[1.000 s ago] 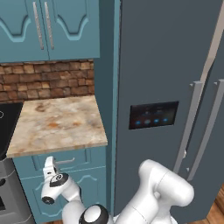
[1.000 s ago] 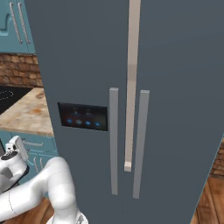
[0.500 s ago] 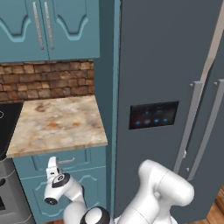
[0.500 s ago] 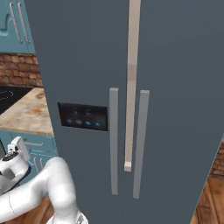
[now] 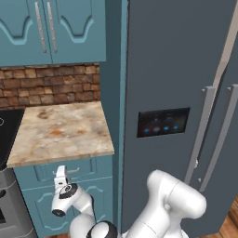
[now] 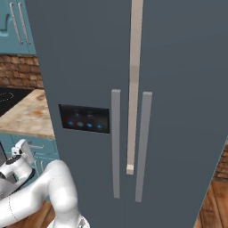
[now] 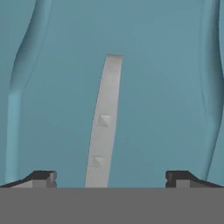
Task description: Take the pizza cutter from the drawer on the left and place it on the dining counter for cutting.
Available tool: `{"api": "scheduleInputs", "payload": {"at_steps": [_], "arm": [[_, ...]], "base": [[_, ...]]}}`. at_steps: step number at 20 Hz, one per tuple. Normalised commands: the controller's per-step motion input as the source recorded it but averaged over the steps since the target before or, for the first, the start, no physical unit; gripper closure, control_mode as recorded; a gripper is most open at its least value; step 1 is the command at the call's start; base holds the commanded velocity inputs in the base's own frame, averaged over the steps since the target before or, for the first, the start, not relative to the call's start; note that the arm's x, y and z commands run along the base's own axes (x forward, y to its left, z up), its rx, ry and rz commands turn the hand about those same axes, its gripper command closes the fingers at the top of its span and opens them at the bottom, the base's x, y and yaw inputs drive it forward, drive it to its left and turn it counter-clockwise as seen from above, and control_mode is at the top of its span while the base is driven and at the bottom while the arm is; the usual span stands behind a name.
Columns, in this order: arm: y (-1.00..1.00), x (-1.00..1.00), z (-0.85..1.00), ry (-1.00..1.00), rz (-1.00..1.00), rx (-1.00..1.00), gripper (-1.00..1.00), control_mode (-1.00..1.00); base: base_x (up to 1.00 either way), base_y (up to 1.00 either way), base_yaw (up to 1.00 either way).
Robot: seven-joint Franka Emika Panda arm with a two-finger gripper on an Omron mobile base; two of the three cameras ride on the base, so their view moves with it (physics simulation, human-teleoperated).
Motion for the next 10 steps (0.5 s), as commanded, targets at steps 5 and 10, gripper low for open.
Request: {"api": "scheduleInputs", "payload": {"at_steps": [5,10], "arm": [[-0.41,0.23,-0.37,-0.07,0.0,0.02,-1.0,-1.0],[-0.23,0.29,-0.54,-0.07,0.0,0.01,-1.0,-1.0]], "base": [[0.0,0.0,0.0],[0.0,0.0,0.0]]}}
